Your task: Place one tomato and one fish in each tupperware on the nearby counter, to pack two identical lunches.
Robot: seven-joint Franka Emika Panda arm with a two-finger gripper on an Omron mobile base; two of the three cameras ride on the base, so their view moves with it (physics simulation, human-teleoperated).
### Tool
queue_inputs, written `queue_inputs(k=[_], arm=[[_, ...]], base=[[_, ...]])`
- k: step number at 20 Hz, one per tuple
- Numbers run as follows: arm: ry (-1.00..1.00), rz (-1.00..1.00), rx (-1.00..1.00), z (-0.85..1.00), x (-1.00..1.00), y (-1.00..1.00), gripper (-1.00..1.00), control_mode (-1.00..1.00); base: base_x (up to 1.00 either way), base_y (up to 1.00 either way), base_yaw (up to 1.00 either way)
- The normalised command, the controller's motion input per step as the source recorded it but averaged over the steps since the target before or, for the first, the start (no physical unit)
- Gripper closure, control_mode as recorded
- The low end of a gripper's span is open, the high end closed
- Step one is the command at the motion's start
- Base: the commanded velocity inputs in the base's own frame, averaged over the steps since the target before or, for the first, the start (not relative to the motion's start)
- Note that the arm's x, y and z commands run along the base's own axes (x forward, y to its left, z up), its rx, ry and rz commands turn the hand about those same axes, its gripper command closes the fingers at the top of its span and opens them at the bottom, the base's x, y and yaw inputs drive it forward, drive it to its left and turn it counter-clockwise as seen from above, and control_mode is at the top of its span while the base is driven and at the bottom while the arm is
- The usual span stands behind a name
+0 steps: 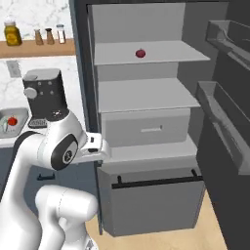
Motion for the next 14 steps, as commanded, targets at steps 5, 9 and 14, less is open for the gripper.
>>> queue_inputs(k=[5,9,14], arm=[[0.0,0.0,0.0,0.0,0.0,0.0,-1.0,1.0],[0.0,0.0,0.0,0.0,0.0,0.0,-1.0,1.0],[0.0,0.0,0.0,0.0,0.0,0.0,-1.0,1.0]], base=[[0.8,-0.88,0.1],[0.76,-0.64,0.18],[0.26,-0.14,0.16]])
